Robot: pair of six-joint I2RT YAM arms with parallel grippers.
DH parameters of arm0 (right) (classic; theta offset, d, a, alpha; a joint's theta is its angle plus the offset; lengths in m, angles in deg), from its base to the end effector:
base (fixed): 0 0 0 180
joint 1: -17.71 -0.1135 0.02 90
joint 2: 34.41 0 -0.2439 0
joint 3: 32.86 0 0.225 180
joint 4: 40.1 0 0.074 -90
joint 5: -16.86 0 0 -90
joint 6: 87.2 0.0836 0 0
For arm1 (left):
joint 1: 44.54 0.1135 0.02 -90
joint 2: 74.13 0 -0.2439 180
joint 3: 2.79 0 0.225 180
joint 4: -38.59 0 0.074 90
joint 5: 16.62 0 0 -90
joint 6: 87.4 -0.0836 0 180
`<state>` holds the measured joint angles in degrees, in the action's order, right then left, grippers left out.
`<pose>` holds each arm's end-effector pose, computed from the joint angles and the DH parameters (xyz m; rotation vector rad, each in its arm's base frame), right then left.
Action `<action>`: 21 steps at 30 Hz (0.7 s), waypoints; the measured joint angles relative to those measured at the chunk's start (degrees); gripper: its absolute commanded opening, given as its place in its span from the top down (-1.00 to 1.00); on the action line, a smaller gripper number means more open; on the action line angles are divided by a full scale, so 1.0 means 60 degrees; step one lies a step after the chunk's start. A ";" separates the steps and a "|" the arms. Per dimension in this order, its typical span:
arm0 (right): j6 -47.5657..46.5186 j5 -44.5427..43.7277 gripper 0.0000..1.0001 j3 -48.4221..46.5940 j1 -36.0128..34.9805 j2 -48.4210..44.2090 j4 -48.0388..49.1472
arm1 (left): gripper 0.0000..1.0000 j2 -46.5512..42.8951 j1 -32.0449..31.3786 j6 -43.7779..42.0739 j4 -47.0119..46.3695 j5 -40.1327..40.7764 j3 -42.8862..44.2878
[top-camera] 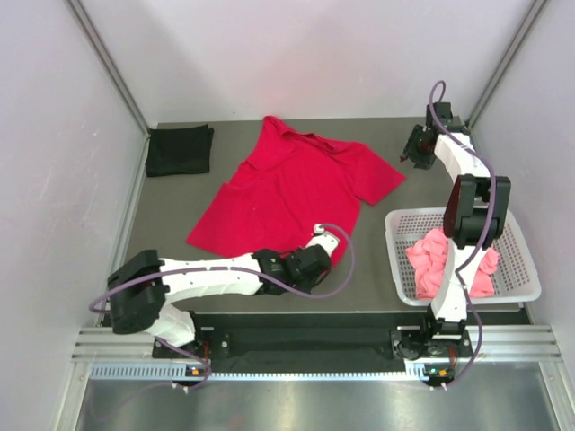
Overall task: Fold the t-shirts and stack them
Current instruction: Flatten the tshirt out
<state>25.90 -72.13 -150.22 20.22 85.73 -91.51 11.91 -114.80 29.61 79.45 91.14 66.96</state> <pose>0.4590 -0.0186 0.1857 0.5525 2.4634 0.1677 0.1262 -0.2761 0.1647 0.8211 2.3863 -0.2975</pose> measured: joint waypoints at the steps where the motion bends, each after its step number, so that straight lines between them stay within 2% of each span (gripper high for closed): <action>1: -0.0007 -0.0095 0.09 -0.0226 0.0073 0.0237 -0.0011 | 1.00 -0.0211 0.0109 -0.0073 -0.0058 -0.0091 -0.0102; 9: -0.0189 -0.0186 0.27 -0.0841 0.0255 0.1333 -0.0084 | 1.00 -0.0758 0.1045 -0.0794 -0.0594 -0.1461 -0.0579; 21: -0.0601 -0.0007 0.38 -0.0448 0.0248 0.1475 0.0025 | 1.00 -0.0652 0.1920 -0.1461 -0.0721 -0.2674 -0.0579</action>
<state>22.29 -72.17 -152.91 21.70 94.58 -91.35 8.00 -103.28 20.84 75.12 75.10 63.48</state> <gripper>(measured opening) 0.321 0.012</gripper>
